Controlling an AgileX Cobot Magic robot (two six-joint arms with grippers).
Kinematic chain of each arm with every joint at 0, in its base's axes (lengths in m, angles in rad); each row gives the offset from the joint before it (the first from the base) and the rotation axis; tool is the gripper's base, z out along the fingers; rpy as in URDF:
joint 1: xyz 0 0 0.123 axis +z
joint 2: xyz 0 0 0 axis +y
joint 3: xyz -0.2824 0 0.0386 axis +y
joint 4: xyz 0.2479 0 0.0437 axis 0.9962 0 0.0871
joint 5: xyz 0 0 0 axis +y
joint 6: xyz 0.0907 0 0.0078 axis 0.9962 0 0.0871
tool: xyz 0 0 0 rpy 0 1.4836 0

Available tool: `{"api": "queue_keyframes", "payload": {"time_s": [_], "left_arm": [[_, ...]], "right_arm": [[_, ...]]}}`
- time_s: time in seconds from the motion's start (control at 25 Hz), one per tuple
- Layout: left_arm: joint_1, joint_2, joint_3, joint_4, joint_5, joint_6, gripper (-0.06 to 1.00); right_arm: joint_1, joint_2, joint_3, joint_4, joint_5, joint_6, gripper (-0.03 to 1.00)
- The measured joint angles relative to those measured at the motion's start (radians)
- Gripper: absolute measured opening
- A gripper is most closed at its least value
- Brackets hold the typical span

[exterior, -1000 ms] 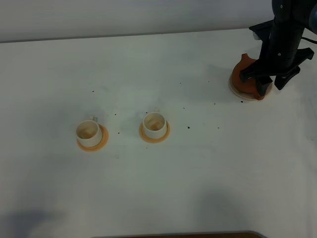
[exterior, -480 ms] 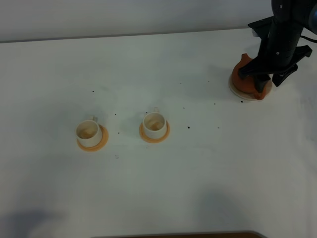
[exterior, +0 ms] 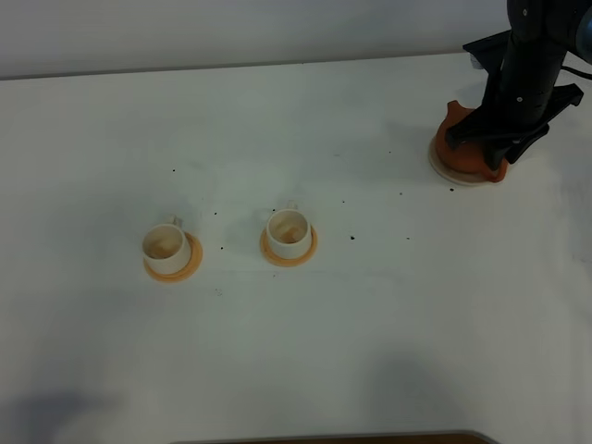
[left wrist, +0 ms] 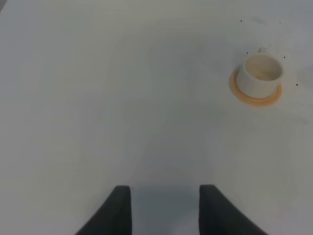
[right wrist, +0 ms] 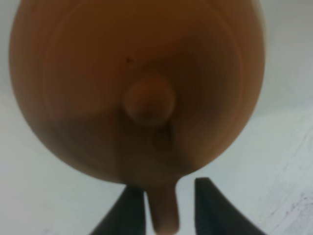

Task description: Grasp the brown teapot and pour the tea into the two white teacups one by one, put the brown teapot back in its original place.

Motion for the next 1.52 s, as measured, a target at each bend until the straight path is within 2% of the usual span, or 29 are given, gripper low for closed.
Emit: {"api": "queue_keyframes", "payload": {"time_s": [0.2, 1.08, 1.32, 1.52], "left_arm": [[0.0, 0.0, 0.0, 0.0, 0.0, 0.0, 0.37], [0.0, 0.0, 0.0, 0.0, 0.0, -0.001, 0.37], [0.0, 0.0, 0.0, 0.0, 0.0, -0.001, 0.37], [0.0, 0.0, 0.0, 0.0, 0.0, -0.001, 0.37]], "right_arm": [[0.0, 0.0, 0.0, -0.004, -0.003, -0.02, 0.14], [0.0, -0.032, 0.0, -0.004, 0.047, -0.042, 0.14], [0.0, -0.033, -0.058, -0.003, 0.062, -0.051, 0.13], [0.036, -0.038, -0.094, -0.014, 0.062, -0.062, 0.13]]}}
